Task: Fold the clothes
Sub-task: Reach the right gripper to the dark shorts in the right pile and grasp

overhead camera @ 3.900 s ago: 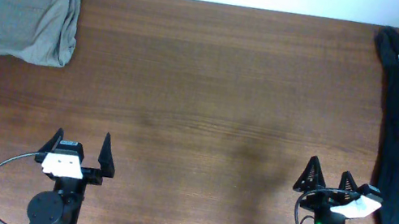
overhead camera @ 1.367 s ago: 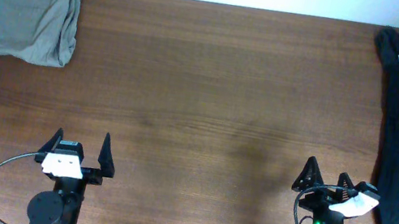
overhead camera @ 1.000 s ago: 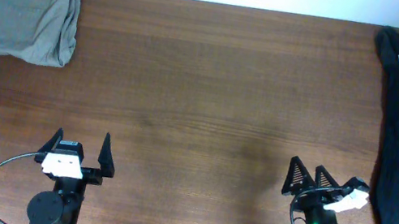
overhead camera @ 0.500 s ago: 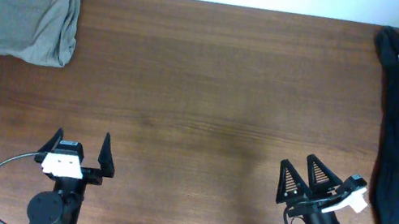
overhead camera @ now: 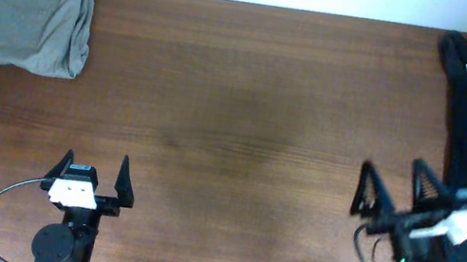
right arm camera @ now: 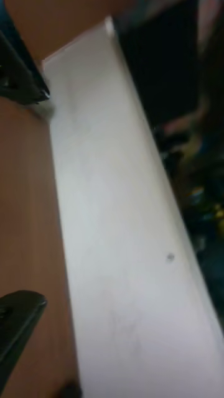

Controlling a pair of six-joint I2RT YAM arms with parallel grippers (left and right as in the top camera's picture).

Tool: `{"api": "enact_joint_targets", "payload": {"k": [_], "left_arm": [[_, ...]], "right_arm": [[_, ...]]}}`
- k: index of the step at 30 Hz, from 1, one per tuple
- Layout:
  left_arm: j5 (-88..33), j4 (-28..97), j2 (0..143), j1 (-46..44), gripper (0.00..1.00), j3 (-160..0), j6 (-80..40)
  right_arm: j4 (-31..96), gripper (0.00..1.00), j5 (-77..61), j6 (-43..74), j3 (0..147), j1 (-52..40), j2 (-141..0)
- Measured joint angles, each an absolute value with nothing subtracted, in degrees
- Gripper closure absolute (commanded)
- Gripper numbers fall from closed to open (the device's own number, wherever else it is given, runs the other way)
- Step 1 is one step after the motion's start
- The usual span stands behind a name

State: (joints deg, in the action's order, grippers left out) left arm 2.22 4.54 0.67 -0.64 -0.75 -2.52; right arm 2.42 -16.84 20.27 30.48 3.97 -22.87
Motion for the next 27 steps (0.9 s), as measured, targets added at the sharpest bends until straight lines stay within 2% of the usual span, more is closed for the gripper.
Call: {"api": "enact_joint_targets", "payload": {"k": [6,11,15,21,24,27], "left_arm": [[2.2,4.5,0.6,-0.6,0.01,-0.8,-2.5],[2.2,4.5,0.6,-0.6,0.01,-0.8,-2.5],[2.2,4.5,0.7,-0.6,0.01,-0.8,-2.5],[2.2,4.5,0.6,-0.6,0.01,-0.8,-2.5],[2.2,4.5,0.6,-0.6,0.01,-0.8,-2.5],[2.2,4.5,0.6,-0.6,0.01,-0.8,-2.5]], "right_arm": [[9.9,0.01,-13.9,17.6,45.1,4.0,-41.7],[7.7,0.01,-13.5,17.5,47.5,4.0,-48.7],[7.2,0.01,-6.7,16.1,48.6,4.3,-57.6],[11.0,0.02,-0.5,13.9,54.5,14.3,-78.8],[10.1,0.02,0.3,13.0,56.4,18.2,-84.1],[5.1,0.01,1.3,7.4,58.2,20.8,-87.5]]}}
